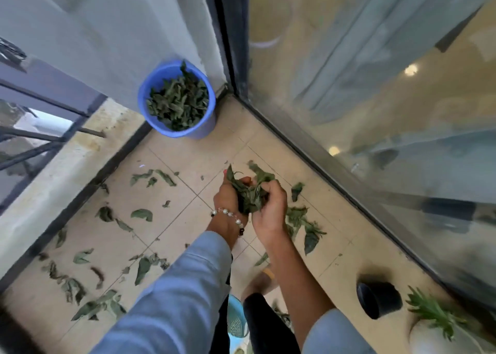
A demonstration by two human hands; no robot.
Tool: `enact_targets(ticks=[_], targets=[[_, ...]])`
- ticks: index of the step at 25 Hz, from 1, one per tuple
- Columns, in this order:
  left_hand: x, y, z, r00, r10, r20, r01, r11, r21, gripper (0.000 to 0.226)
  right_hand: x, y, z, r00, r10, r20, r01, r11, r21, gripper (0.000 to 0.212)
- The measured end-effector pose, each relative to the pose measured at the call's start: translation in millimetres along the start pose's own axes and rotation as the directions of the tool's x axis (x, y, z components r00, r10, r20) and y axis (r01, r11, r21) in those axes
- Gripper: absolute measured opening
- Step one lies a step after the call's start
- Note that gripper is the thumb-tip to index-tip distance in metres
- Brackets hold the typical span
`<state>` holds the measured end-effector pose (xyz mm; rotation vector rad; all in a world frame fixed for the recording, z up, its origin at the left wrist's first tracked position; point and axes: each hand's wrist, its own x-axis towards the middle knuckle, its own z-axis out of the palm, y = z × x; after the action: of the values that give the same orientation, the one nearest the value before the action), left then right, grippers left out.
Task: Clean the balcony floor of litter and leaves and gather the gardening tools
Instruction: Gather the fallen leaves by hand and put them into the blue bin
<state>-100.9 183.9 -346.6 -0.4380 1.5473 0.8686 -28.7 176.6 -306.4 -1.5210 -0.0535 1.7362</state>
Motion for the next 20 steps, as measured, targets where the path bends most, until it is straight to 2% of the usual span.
enact_targets(ticks=[2,4,7,11,14,18,20], targets=[[-29,27,-3,1.000,0.016,0.000,-0.015,0.996,-0.092,0.029,-16,-8,38,0.999,-0.053,0.009,0.054,0.987,-0.151,0.019],[-48,65,-4,0.999,0.031,0.045,-0.023,0.985,-0.172,0.026,-21,-11,71,0.992,-0.080,0.093,0.103,0.955,-0.278,0.020],[-43,123,-6,0.991,0.131,-0.011,-0.131,0.988,-0.085,0.028,-9,-16,123,0.980,-0.084,0.181,0.132,0.953,-0.272,0.011],[-1,209,-10,0.963,0.266,-0.044,-0.268,0.960,-0.084,0.024,39,-12,205,0.962,-0.122,0.242,0.178,0.958,-0.225,0.021],[44,255,-6,0.966,0.253,-0.046,-0.256,0.961,-0.099,0.033,92,-2,245,0.968,-0.134,0.213,0.196,0.934,-0.299,0.025],[80,299,-4,0.977,0.198,0.080,-0.192,0.978,-0.077,0.070,181,21,272,0.977,-0.157,0.145,0.209,0.842,-0.497,0.045],[88,309,-4,0.975,0.218,0.039,-0.214,0.972,-0.094,0.065,221,34,270,0.990,-0.091,0.108,0.137,0.808,-0.573,0.043]])
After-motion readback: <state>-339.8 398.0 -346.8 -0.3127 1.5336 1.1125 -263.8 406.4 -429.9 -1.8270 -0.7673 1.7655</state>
